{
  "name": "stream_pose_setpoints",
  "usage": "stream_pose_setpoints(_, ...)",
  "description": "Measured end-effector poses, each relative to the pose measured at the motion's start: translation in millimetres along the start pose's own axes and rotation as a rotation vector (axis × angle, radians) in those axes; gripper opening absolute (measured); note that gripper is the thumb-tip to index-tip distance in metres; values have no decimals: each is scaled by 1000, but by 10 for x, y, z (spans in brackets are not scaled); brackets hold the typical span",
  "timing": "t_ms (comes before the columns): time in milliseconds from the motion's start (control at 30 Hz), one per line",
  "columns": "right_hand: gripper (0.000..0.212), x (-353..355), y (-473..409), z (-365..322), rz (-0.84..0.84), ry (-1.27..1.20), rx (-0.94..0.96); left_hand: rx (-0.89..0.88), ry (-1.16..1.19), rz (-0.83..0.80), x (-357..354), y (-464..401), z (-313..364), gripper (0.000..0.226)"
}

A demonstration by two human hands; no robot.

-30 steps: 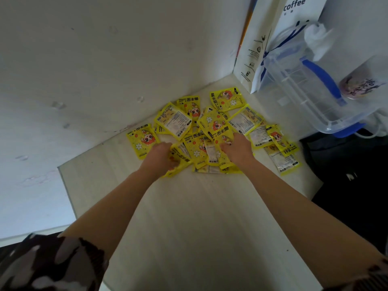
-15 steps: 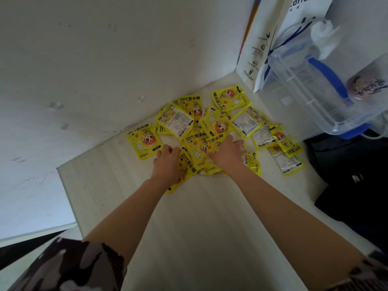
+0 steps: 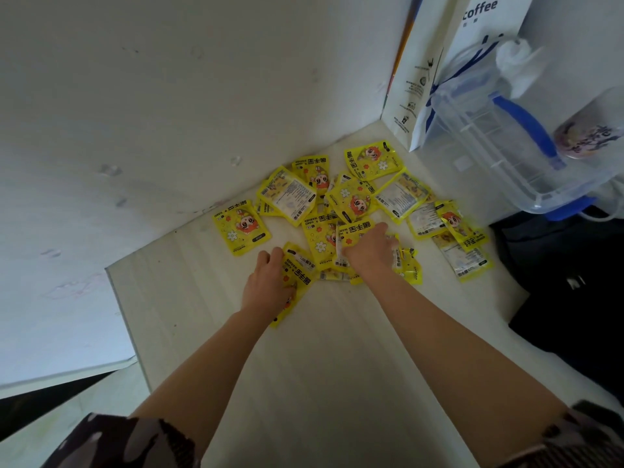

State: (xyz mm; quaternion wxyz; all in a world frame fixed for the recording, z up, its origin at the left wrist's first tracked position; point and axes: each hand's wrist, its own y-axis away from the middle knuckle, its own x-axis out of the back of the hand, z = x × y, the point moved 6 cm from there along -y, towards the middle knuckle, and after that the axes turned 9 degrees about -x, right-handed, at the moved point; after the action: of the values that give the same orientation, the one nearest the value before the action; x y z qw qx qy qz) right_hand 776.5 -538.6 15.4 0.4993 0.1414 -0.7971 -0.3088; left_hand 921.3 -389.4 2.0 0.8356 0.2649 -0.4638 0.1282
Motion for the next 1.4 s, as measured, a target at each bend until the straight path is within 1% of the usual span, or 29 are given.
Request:
stream_pose_setpoints(167,89,14,45,-23,-25,-120,-62,14,108,16,61,46,-118,54)
stream_pose_setpoints(267,83,54,36,33,-84,-179,-73,70,160,39,189,28,-245,68)
stream_pose_setpoints(300,79,81,36,65,-96,-158,-67,83,151,40,244,7,-297,76)
stream_pose_setpoints(333,70,106,23,105,-103,-119,-49,87,134,36,308,-18,-342,85)
stream_pose_setpoints(367,57,142,18,142,-106,-70,-17,85,106,28,378,-52,-386,89)
stream_pose_setpoints(400,45,173,14,172,-116,-29,24,75,61,12,445,-97,-428,88)
stream_pose_setpoints(467,33,234,11,220,-160,12,117,55,-76,-46,560,-209,-506,76)
stream_pose_setpoints(567,38,364,18,259,-191,116,215,-14,-296,-125,692,-390,-551,55)
stream_pose_setpoints(600,44,410,15,261,-190,166,235,-45,-354,-128,738,-447,-541,50)
stream_pose_setpoints(667,57,479,-21,243,-176,275,275,-108,-429,-129,813,-551,-508,48)
stream_pose_setpoints(733,54,526,-56,185,-155,377,340,-190,-483,-128,860,-643,-455,48)
stream_pose_setpoints(833,49,541,-84,86,-115,585,448,-355,-553,-148,848,-775,-375,41)
stream_pose_setpoints(900,52,520,-79,19,-79,737,523,-411,-586,-191,807,-842,-375,42)
stream_pose_setpoints(967,52,480,-81,-44,-54,828,591,-448,-611,-219,763,-881,-400,44)
stream_pose_setpoints(1067,50,401,-130,-120,-71,884,630,-477,-604,-229,710,-909,-463,43)
stream_pose_setpoints(1167,57,314,-190,-145,-118,928,638,-524,-618,-231,699,-926,-491,44)
stream_pose_setpoints(1233,63,279,-229,-130,-137,928,629,-541,-635,-222,722,-952,-524,50)
stream_pose_setpoints(1333,69,262,-279,-110,-125,910,639,-536,-722,-267,726,-992,-586,62)
stream_pose_setpoints(1400,66,258,-287,-95,-103,915,646,-551,-748,-273,707,-999,-597,60)
